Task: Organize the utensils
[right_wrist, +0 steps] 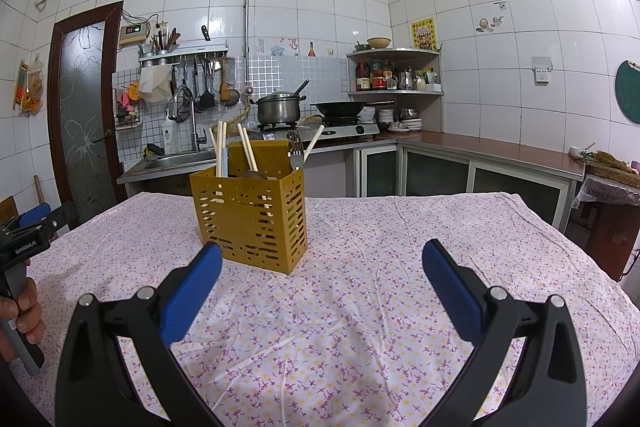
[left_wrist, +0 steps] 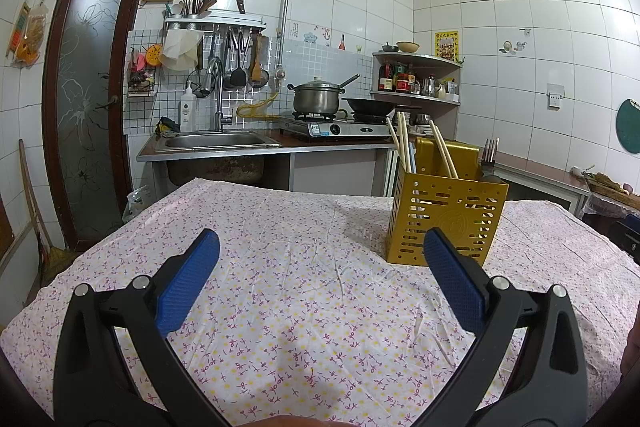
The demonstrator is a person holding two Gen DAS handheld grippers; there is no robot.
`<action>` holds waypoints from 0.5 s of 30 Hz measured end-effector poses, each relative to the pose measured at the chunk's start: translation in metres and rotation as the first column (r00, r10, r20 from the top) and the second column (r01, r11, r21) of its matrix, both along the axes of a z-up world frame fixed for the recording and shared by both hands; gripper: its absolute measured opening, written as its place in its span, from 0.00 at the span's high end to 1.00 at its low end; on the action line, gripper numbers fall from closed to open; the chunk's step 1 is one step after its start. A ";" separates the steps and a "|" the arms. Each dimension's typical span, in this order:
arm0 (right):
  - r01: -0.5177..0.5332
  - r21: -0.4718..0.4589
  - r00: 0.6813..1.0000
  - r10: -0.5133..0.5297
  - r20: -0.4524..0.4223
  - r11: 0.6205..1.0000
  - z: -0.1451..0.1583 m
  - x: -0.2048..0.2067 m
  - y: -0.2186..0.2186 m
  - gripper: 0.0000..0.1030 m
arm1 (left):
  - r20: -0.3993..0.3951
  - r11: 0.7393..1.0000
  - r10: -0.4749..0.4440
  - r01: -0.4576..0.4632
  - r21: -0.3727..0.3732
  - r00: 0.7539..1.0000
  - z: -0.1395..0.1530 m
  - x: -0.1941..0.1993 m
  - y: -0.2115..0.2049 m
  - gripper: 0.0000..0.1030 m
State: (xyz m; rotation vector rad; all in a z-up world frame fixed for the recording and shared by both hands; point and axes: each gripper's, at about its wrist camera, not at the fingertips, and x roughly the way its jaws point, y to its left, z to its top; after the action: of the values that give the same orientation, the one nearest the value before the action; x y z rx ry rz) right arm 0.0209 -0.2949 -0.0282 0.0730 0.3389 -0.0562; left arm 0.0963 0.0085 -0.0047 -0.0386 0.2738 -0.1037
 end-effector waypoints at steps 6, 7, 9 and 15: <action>0.002 0.002 1.000 -0.002 0.001 1.000 0.000 0.000 0.000 0.05 | 0.000 1.000 0.001 -0.001 0.000 1.000 0.000 0.000 0.000 0.04; 0.001 0.002 1.000 -0.001 0.001 1.000 0.000 0.000 0.000 0.05 | 0.000 1.000 0.000 0.000 0.000 1.000 0.000 0.000 0.000 0.04; 0.001 0.001 1.000 -0.001 0.001 1.000 0.000 0.000 0.000 0.05 | 0.000 1.000 0.001 -0.001 0.001 1.000 0.000 0.000 0.000 0.04; 0.001 0.003 1.000 -0.001 0.001 1.000 0.000 0.000 0.000 0.05 | 0.000 1.000 0.002 -0.002 -0.001 1.000 0.000 0.001 0.000 0.04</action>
State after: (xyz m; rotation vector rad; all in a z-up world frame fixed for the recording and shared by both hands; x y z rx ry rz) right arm 0.0212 -0.2949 -0.0282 0.0762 0.3375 -0.0563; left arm 0.0969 0.0084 -0.0048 -0.0401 0.2740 -0.1021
